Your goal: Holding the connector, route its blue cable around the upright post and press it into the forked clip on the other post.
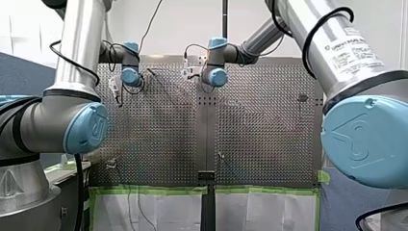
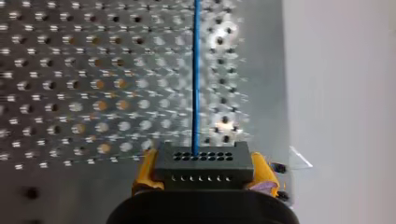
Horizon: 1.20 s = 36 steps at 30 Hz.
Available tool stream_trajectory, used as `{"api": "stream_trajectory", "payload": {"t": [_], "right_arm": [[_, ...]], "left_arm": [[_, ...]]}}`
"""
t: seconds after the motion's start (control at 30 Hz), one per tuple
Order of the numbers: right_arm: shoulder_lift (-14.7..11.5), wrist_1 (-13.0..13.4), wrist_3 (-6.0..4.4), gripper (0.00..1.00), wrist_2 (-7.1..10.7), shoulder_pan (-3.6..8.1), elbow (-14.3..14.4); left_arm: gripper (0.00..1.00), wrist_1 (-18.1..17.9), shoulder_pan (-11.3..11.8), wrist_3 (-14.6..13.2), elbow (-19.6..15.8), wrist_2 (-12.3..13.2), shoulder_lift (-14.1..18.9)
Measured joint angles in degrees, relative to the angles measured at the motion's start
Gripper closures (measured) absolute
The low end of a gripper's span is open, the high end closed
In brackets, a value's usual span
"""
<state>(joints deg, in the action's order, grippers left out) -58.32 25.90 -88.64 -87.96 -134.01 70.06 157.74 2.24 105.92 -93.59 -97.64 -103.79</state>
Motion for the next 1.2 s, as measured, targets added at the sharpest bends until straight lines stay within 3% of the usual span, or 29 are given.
{"api": "stream_trajectory", "payload": {"t": [0.1, 0.33, 0.43, 0.53, 0.67, 0.73, 0.83, 0.87, 0.9, 0.97, 1.0, 1.03, 1.07, 1.1, 1.13, 1.2], "right_arm": [[0.5, -0.2, 0.2, 1.0, -0.01, 0.01, 0.0], [2.1, -1.2, 0.98, 1.0, -0.25, 0.03, 0.0], [3.5, -2.4, 1.73, 1.0, -0.47, 0.03, 0.1], [5.1, -3.8, 2.73, 1.0, -1.29, 0.02, 0.1], [6.9, -5.6, 3.96, 1.0, -3.14, -0.01, 0.1], [7.5, -5.9, 4.25, 1.0, -3.93, -0.07, 0.2], [8.2, -5.8, 4.42, 1.0, -4.93, -0.1, 0.6], [8.4, -5.6, 4.41, 1.0, -5.14, -0.06, 0.9], [8.5, -5.4, 4.4, 1.0, -5.25, -0.03, 1.2], [8.6, -4.7, 4.37, 1.0, -5.39, 0.08, 1.9], [8.7, -4.4, 4.36, 1.0, -5.42, 0.13, 2.2], [8.7, -4.1, 4.36, 1.0, -5.43, 0.2, 2.5], [8.8, -3.8, 4.37, 1.0, -5.45, 0.29, 2.9], [8.8, -3.5, 4.39, 1.0, -5.47, 0.35, 3.2], [8.8, -3.3, 4.41, 1.0, -5.53, 0.42, 3.5], [8.9, -3.0, 4.51, 1.0, -5.83, 0.59, 4.1]], "left_arm": [[0.84, -0.3, 0.0, 0.7, -0.1, 1.4, -0.6], [0.61, -1.6, 0.0, 2.0, -0.7, 3.8, -1.7], [0.61, -1.7, -0.3, 2.0, -0.8, 4.3, -2.8], [0.54, -1.7, -0.4, 1.9, -0.8, 4.4, -3.8], [0.58, -2.3, -0.6, 1.9, -1.5, 4.2, -4.4], [0.63, -2.6, -0.7, 2.1, -2.0, 4.2, -4.5], [0.63, -2.5, -0.7, 2.4, -2.5, 4.2, -4.6], [0.54, -2.3, -0.8, 2.5, -2.6, 4.1, -4.6], [0.54, -2.2, -0.8, 2.5, -2.7, 4.0, -4.6], [0.39, -1.7, -0.8, 2.5, -2.9, 3.9, -4.6], [0.39, -1.5, -0.9, 2.5, -3.0, 3.9, -4.6], [0.22, -1.3, -0.9, 2.5, -3.0, 3.8, -4.6], [0.11, -1.0, -1.0, 2.4, -3.1, 3.8, -4.6], [0.11, -0.7, -1.0, 2.4, -3.1, 3.8, -4.6], [0.0, -0.6, -1.0, 2.4, -3.1, 3.8, -4.6], [0.0, -0.3, -1.1, 2.4, -3.1, 3.8, -4.6]]}}
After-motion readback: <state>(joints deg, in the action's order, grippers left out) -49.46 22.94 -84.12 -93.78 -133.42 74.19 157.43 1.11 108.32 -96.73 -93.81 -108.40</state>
